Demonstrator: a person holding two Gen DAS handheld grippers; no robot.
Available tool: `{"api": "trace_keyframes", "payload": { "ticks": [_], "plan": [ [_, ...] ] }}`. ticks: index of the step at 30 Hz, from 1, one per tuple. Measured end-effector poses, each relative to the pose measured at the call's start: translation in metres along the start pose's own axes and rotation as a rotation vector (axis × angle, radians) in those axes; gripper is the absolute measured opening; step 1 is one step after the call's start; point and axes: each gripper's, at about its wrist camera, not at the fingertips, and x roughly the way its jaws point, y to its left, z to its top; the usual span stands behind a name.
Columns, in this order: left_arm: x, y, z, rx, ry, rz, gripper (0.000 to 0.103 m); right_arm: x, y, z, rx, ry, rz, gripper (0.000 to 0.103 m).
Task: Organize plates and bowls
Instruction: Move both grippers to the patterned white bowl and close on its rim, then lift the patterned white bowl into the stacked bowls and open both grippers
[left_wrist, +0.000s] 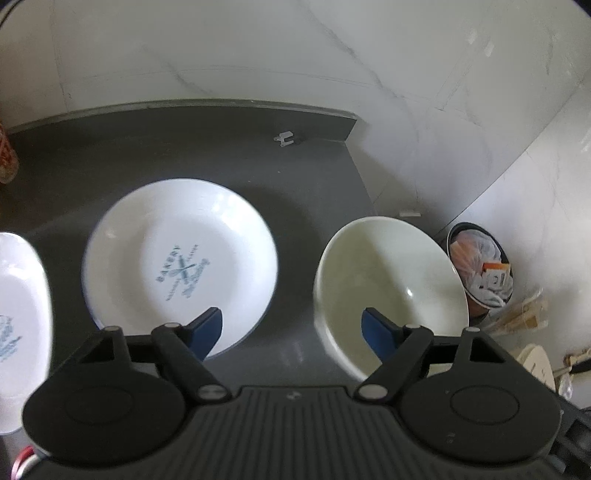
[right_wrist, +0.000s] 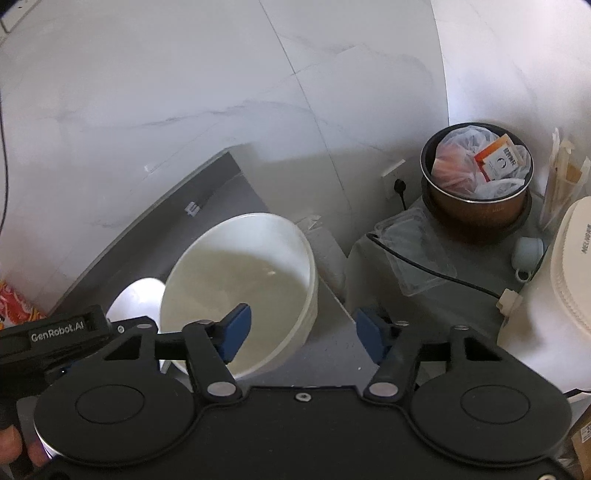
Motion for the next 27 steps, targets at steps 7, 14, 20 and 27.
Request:
{"api": "trace_keyframes", "payload": {
  "ticks": [7, 14, 20, 27],
  "plan": [
    [0.030, -0.009, 0.001, 0.018, 0.028, -0.022, 0.058, 0.025, -0.004, -0.003, 0.035, 0.054, 0.016, 0.049],
    [0.057, -0.003, 0.003, -0.032, 0.087, -0.029, 0.034, 0.044, 0.005, -0.004, 0.022, 0.100, 0.018, 0.034],
    [0.058, -0.004, 0.004, -0.047, 0.108, -0.086, 0.011, 0.048, 0.012, -0.003, 0.006, 0.106, 0.005, 0.027],
    [0.041, 0.004, 0.001, -0.033, 0.123, -0.126, 0.011, 0.028, 0.016, -0.006, -0.006, 0.081, 0.012, 0.024]
  ]
}}
